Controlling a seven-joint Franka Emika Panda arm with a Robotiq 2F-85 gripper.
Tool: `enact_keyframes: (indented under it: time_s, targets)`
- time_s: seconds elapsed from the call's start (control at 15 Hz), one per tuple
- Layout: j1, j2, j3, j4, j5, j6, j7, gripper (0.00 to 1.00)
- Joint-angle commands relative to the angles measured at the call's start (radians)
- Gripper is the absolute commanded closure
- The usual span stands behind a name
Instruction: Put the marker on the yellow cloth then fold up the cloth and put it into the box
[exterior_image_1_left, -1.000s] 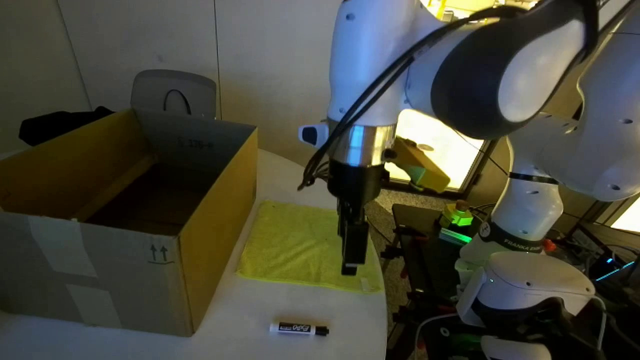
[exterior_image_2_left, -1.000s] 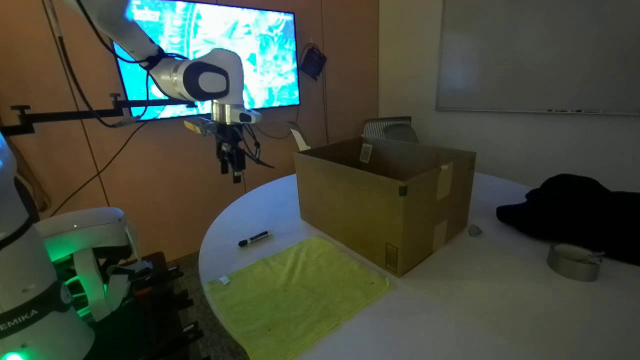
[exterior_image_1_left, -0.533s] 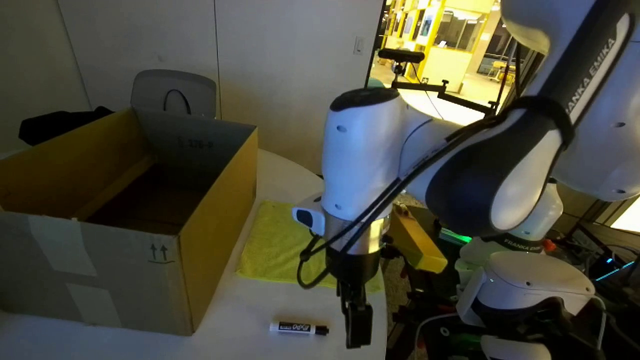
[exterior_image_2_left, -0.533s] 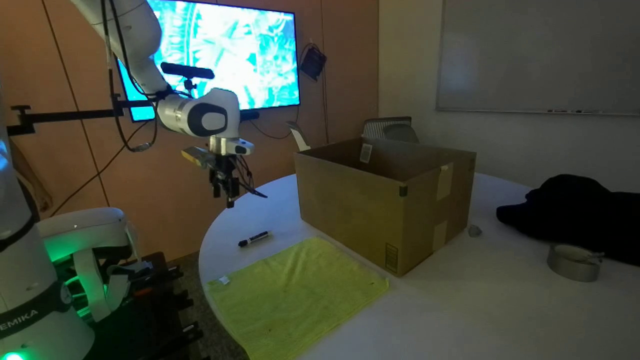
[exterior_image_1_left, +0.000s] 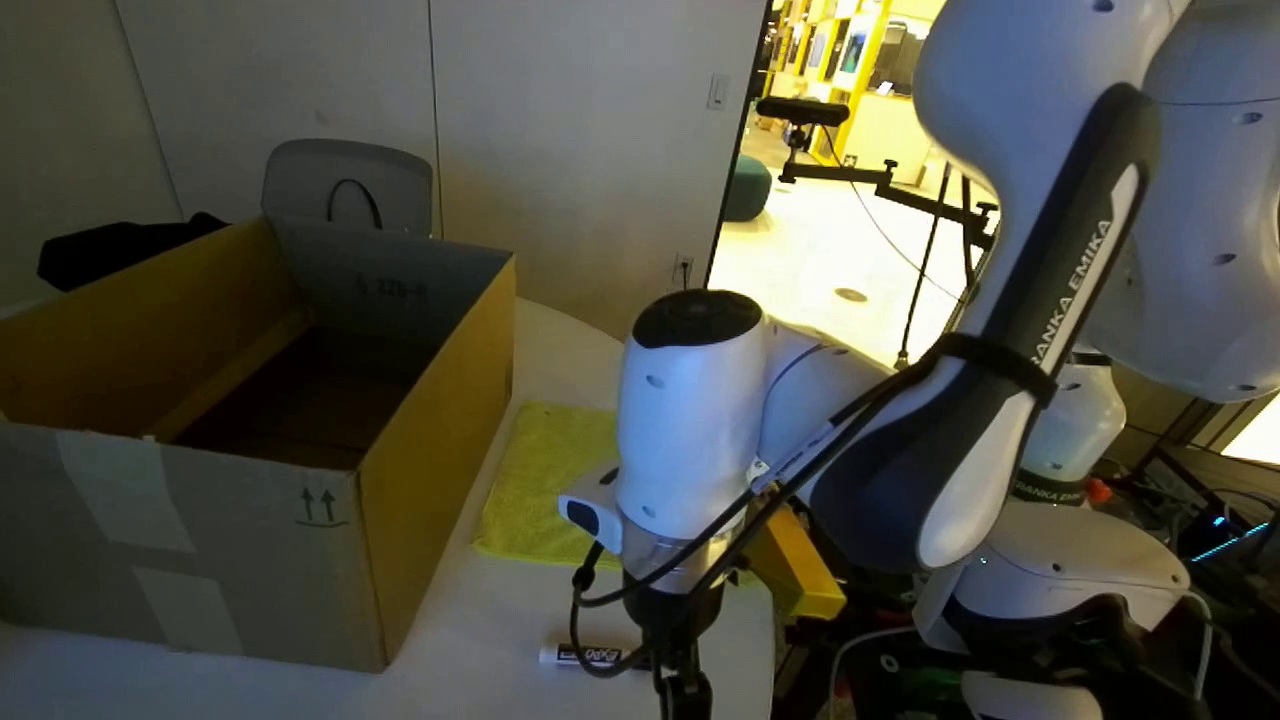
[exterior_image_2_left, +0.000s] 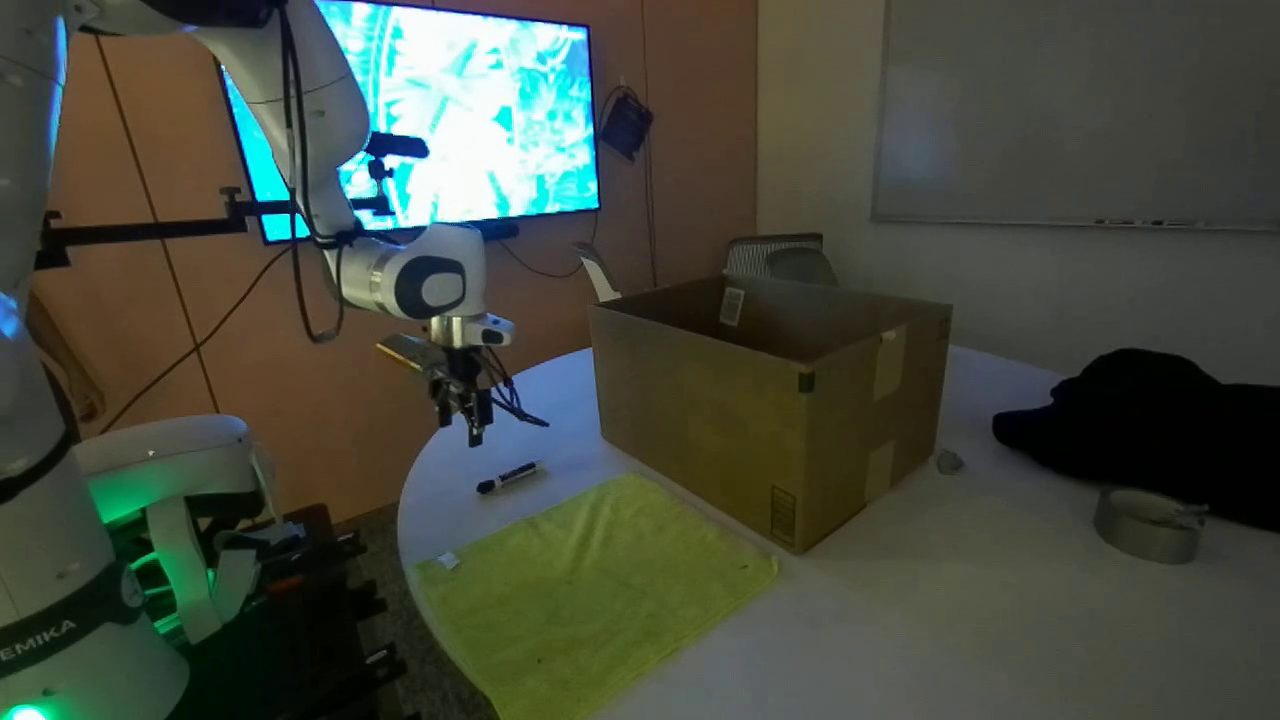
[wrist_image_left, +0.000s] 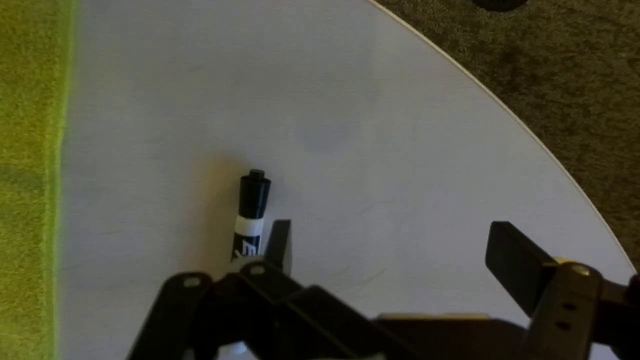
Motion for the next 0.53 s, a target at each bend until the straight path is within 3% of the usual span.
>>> enact_keyframes:
  time_s: [0.0, 0.47]
  targets:
    - [0.031, 0.074, -0.049, 0.047, -0.047, 0.071, 0.023, 0.0]
    - [0.069, 0.157, -0.143, 0.09, -0.089, 0.128, 0.052, 0.0]
